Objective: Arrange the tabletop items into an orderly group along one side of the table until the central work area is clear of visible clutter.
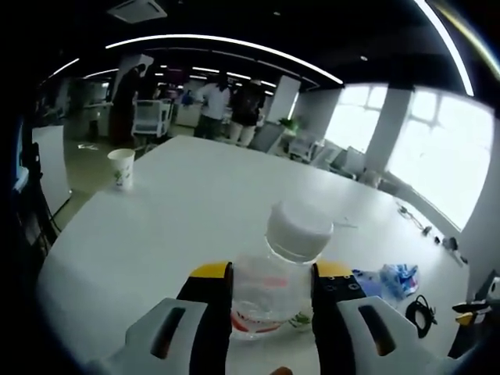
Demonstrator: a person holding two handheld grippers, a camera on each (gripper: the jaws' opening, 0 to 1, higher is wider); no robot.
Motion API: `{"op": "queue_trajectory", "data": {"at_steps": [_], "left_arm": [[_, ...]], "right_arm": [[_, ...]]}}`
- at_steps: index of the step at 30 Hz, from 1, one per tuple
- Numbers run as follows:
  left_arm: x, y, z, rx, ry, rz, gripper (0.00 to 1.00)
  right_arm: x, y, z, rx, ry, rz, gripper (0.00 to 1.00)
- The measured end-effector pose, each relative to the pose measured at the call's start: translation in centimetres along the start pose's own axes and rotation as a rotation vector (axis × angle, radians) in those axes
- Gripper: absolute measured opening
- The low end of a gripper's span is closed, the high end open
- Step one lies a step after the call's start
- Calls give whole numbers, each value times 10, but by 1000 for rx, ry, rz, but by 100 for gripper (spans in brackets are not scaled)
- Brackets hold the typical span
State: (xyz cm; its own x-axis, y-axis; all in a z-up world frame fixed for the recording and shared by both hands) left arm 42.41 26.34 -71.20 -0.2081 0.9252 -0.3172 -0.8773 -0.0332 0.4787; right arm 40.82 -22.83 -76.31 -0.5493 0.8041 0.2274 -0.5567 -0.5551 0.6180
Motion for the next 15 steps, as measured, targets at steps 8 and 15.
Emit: {"op": "queue_trajectory", "data": {"at_steps": [8, 15], "left_arm": [[-5, 0, -2, -4, -30, -4, 36], [-6, 1, -2, -18, -30, -9, 36]], "right_arm": [[2, 2, -3, 3, 0, 2, 52], [2, 4, -4, 7, -6, 4, 52]]}}
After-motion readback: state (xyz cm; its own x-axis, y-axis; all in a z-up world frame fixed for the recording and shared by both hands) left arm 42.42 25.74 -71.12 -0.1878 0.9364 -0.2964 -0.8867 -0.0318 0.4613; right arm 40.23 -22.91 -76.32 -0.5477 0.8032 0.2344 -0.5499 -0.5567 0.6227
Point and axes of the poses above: the point that each gripper's makers call its tool centre point, and the gripper's own axes: y roughly backward along the fingers, x roughly to its left, z roughly out of its top, the point moved 2 cm from there along y, roughly backward along the fingers, and after that the axes turned 5 degrees about x, right-handed, at the moved point
